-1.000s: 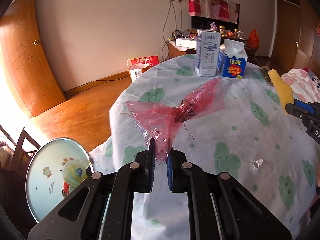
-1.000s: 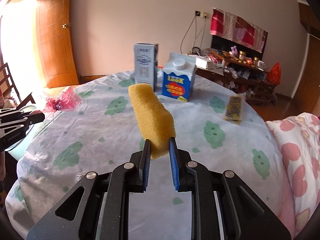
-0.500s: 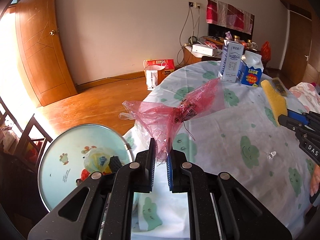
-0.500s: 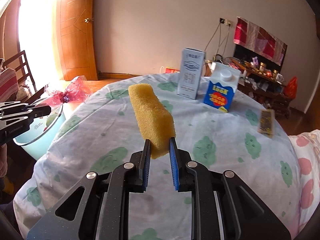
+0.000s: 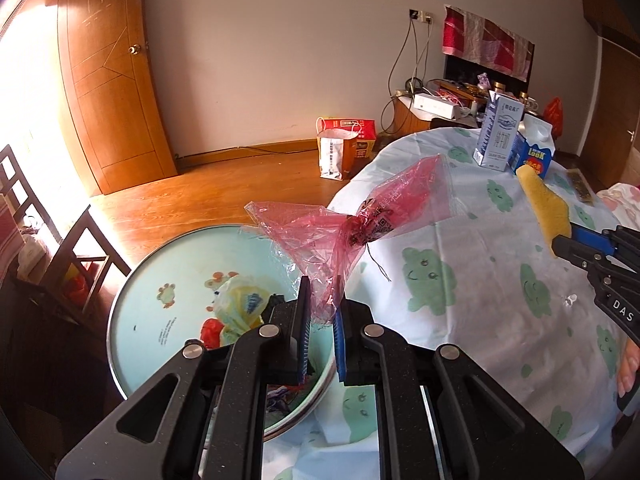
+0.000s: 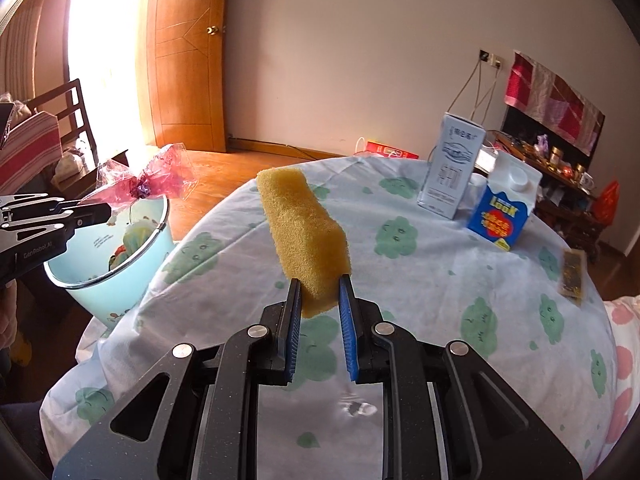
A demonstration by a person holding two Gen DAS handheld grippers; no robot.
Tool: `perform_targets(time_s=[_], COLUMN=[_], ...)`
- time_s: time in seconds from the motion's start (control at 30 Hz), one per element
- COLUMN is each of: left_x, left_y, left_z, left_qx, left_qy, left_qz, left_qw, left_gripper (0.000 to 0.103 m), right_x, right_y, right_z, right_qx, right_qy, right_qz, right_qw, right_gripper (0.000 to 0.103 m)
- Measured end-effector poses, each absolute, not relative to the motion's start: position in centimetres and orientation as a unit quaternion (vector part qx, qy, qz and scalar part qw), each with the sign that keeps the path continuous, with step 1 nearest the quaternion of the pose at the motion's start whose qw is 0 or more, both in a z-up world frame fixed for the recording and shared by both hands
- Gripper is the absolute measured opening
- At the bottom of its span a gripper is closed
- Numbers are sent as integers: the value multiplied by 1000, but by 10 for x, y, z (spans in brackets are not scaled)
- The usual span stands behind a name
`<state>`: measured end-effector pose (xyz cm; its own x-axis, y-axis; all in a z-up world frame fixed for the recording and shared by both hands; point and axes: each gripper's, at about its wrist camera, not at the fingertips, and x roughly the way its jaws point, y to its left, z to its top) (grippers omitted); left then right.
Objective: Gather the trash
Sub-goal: 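Carry the pink bag with the left tool over the wastebasket while the right tool carries the yellow sponge, then lower the pink bag with the left tool into the wastebasket while the right tool lowers the sponge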
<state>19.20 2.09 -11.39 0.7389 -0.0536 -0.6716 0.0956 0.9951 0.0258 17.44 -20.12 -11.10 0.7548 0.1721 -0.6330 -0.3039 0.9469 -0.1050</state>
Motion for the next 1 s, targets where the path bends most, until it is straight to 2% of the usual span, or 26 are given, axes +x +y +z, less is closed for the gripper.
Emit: perform_targets(time_s=[1.0], left_x=[171], left_y=[90], left_z=[-109], left_qx=[7], left_qy=[354], left_qz=[18], left_qw=[935], left_gripper=[10], right_x=[185], right_y=[-122], right_z=[-108], right_qx=[-147], right_qy=[314], right_qz=[194], right_qw=[918], right_gripper=[19])
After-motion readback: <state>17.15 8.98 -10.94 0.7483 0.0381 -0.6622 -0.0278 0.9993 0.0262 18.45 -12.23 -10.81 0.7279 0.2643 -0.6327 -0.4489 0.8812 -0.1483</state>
